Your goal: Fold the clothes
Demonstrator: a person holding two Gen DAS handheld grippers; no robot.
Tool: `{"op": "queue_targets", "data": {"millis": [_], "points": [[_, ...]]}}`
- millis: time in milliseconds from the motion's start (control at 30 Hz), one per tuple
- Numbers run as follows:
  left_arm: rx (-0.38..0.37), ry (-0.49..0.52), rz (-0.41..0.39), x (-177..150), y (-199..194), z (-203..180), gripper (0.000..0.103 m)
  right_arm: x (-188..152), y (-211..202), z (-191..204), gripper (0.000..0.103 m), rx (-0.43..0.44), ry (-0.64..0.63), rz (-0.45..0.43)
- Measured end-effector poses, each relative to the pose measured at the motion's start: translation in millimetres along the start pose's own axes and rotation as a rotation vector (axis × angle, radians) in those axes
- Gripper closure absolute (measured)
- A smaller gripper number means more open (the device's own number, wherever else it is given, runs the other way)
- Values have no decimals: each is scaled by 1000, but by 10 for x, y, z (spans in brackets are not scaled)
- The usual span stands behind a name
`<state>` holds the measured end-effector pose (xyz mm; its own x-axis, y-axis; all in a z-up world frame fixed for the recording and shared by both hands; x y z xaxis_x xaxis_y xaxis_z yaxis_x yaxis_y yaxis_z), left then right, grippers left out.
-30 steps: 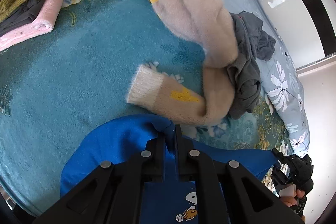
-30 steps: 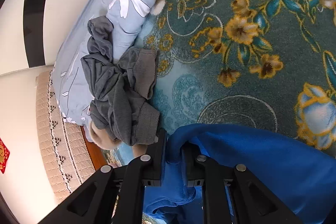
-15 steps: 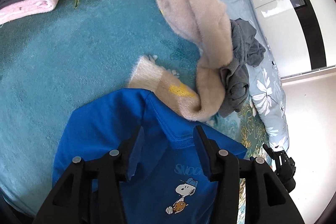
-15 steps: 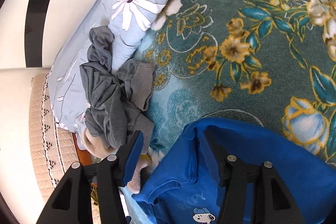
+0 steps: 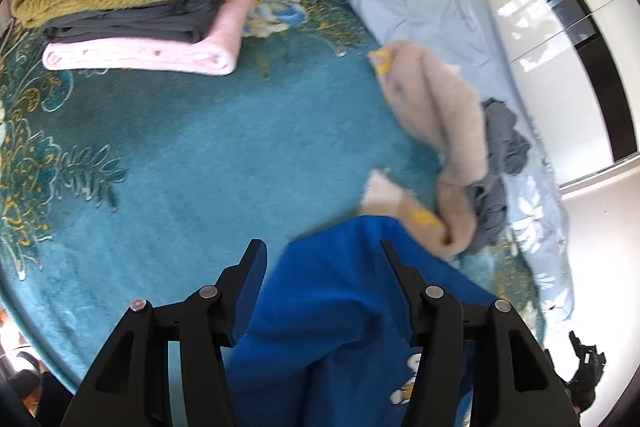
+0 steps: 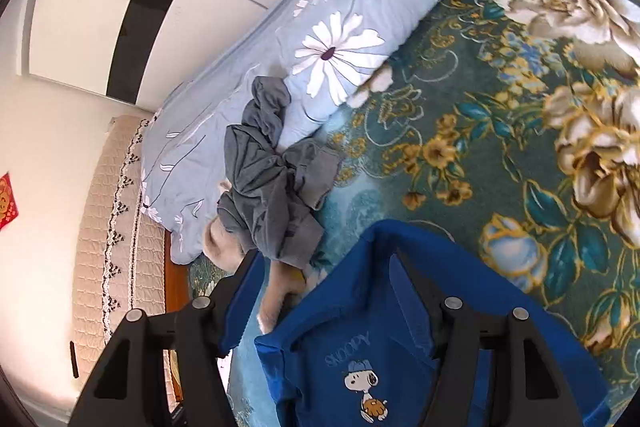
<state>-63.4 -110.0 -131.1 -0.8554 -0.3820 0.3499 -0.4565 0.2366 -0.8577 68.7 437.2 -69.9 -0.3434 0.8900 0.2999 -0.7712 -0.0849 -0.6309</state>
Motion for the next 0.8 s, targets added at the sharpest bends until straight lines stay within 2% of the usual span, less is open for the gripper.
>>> {"op": "queue_targets", "data": {"millis": [67, 133, 267, 367, 433, 500, 633, 667, 733, 800], "points": [[81, 11, 53, -54, 136, 197, 46, -70, -34, -163, 35, -28, 20, 19], [125, 4, 102, -112, 225, 334, 46, -108, -74, -315, 35, -56, 29, 28], [117, -67, 223, -360, 501, 377, 46, -140, -120, -531, 35, -94, 76, 32], [150, -122, 294, -537, 713, 447, 46, -166, -106, -542, 35, -96, 91, 42], [161, -131, 307, -578, 783, 442, 46, -187, -93, -514, 35, -100, 74, 50], [137, -158, 326, -631, 850, 400, 46, -203, -74, -500, 35, -99, 72, 54], [149, -183, 399, -849, 989, 359, 48, -242, -45, -553, 35, -108, 78, 68], [154, -176, 408, -882, 1008, 346, 51, -250, -43, -582, 35, -115, 75, 72], [188, -138, 402, -896, 1019, 337, 73, -265, -58, -688, 35, -150, 56, 84], [203, -102, 393, -890, 1018, 327, 88, -299, -103, -842, 35, -214, -3, 117]]}}
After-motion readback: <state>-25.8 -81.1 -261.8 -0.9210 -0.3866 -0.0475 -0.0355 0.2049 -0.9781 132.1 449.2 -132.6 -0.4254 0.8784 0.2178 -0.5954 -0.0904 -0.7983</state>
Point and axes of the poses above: each gripper's, at about its wrist camera, not at the fingertips, and y roughly the way its jaws point, z to its left, x to its top, the point moved 8 cm from there along y, roughly the way its jaws point, and after that the axes turned 8 degrees about -z, right-handed, at the moved point
